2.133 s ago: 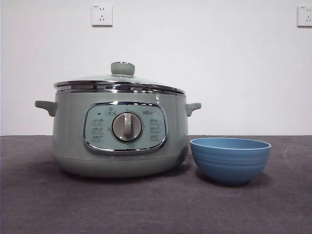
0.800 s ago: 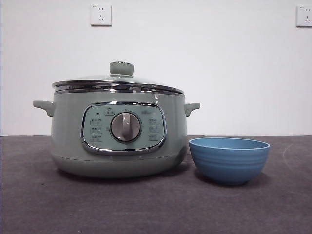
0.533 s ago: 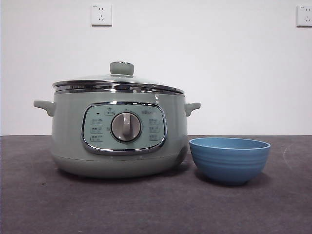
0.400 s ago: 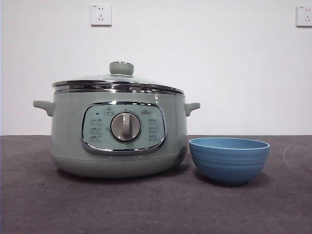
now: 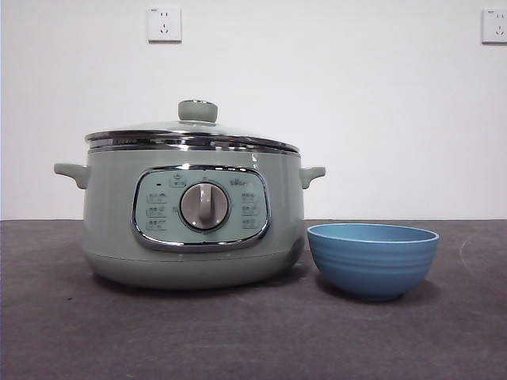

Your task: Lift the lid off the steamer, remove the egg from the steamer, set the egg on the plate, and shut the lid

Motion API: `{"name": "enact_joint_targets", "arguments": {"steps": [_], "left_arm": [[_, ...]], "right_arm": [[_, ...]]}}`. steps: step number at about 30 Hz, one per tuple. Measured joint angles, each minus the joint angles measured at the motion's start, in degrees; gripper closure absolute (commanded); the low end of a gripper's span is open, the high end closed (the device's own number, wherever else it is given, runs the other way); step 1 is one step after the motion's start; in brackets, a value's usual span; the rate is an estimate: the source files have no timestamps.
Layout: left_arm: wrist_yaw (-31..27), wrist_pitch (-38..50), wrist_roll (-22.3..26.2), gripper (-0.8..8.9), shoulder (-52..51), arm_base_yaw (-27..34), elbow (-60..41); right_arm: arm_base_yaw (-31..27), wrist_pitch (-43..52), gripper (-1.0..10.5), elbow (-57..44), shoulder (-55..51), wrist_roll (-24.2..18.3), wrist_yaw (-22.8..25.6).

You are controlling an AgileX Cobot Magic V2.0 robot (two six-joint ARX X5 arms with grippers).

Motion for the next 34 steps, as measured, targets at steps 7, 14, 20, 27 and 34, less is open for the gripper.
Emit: {"name": "enact_joint_targets", "arguments": {"steps": [7,14,20,27,34], "left_arm": [[0.00,0.00,0.00,8.16,0.00,0.00,0.00],[0.00,0.00,0.00,8.16,0.00,0.00,0.00],[0.00,0.00,0.00,8.16,0.00,0.00,0.00],[0.00,0.00,0.00,8.16,0.00,0.00,0.00],[0.00,0.00,0.00,8.16,0.00,0.00,0.00]], "right_arm": [[-0.74,0.76,9.5,0.00,-0.39,-1.44,0.07],[-11.28,13.88,9.5,-1.27,-8.20,-5.29,-1.42],[-24.11,23.76,9.5,-8.66,-16.15,-7.98,-1.70],[-27.36,40.94,9.5,-25.88,-26.45,-9.14,-0.70],[-27.36,50.25,9.5,-43.76,-33.94,-5.40,6.10]]}}
